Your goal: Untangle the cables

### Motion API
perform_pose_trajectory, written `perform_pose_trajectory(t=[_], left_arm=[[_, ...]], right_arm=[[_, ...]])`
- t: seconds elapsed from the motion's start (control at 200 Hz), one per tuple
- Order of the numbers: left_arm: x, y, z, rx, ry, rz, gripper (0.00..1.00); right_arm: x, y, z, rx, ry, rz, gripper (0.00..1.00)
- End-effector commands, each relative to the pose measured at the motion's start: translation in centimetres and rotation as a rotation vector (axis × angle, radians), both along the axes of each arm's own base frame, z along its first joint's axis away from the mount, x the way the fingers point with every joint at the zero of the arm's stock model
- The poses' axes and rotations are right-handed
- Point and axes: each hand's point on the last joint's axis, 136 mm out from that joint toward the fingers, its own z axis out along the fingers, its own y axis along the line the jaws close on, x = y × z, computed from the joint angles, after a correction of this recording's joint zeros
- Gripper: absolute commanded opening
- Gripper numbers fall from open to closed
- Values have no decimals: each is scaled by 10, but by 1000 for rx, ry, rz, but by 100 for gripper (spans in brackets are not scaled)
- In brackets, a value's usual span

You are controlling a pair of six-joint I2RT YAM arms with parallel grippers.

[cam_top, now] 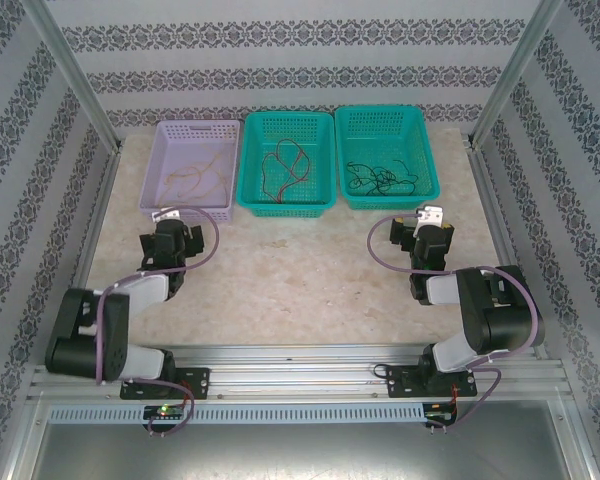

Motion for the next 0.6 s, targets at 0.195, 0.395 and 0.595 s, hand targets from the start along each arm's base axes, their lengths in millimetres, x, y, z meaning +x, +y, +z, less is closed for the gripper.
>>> perform_pose_trajectory(t=[0.195,0.395,0.595], left_arm=[[29,-11,9,-48,-174,-149,100],[28,-11,8,-38,-210,-148,100],[26,-7,9,-28,-229,-125,100]], right_arm=[[2,1,10,2,-37,7,98],[2,1,10,2,-37,8,98],[2,1,9,4,-36,9,98]])
